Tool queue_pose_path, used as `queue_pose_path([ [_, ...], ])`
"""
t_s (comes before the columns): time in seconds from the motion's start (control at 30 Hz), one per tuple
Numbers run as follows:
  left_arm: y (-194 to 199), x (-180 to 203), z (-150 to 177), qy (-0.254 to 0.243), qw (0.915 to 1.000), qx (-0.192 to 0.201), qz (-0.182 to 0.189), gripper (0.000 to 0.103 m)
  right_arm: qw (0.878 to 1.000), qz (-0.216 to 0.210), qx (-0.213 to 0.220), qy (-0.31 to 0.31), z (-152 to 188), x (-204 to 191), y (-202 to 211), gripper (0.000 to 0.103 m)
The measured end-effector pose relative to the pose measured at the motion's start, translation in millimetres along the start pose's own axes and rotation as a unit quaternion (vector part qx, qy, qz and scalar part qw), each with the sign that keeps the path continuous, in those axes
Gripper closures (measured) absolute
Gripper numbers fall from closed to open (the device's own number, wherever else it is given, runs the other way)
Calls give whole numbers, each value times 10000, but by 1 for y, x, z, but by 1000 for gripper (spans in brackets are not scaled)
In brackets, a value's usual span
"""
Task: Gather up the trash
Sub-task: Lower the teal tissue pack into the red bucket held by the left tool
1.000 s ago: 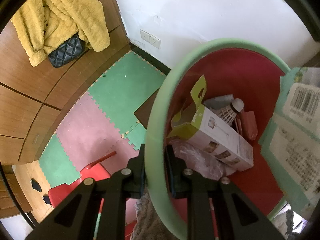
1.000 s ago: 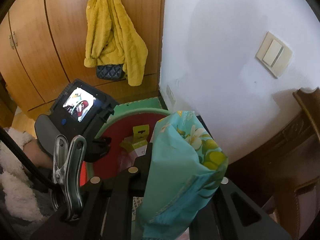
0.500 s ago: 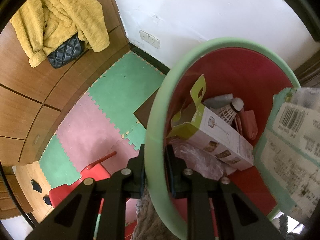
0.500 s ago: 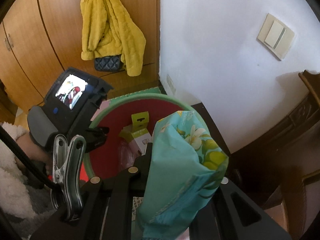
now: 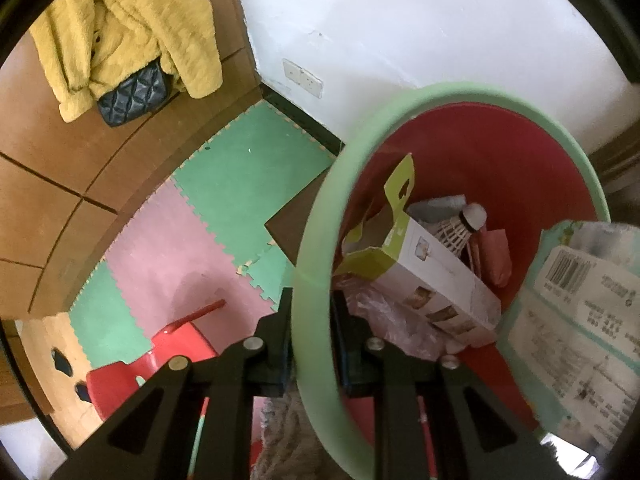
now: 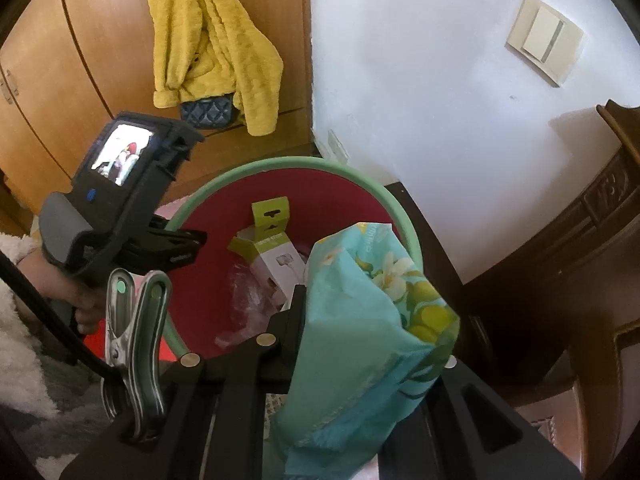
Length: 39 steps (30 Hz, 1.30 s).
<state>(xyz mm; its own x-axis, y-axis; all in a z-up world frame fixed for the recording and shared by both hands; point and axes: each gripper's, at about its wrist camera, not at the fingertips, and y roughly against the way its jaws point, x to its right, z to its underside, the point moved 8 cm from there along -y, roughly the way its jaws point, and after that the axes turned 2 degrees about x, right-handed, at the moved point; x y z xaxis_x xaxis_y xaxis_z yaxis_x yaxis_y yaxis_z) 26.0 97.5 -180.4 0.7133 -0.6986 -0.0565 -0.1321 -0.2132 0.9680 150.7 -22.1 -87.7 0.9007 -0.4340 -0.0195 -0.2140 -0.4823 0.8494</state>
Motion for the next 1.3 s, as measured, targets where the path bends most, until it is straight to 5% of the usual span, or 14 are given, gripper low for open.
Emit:
queue_pose_path([
  [0.33, 0, 0, -3, 72, 9990, 408, -188, 85, 9989, 234, -371, -147, 14, 15, -20, 92],
  [0.63, -8, 7, -19, 140, 9982, 578, 22, 84, 9976, 555, -407, -21, 16, 13, -23, 92],
  [1.03, -29, 44, -40, -51, 9991, 248, 349, 88, 9935, 1004, -451, -275, 3, 49, -27, 92],
  [1.3, -35, 47, -40, -461, 9981, -100, 388, 88, 9978, 566, -40, -356, -30, 25, -24, 95],
])
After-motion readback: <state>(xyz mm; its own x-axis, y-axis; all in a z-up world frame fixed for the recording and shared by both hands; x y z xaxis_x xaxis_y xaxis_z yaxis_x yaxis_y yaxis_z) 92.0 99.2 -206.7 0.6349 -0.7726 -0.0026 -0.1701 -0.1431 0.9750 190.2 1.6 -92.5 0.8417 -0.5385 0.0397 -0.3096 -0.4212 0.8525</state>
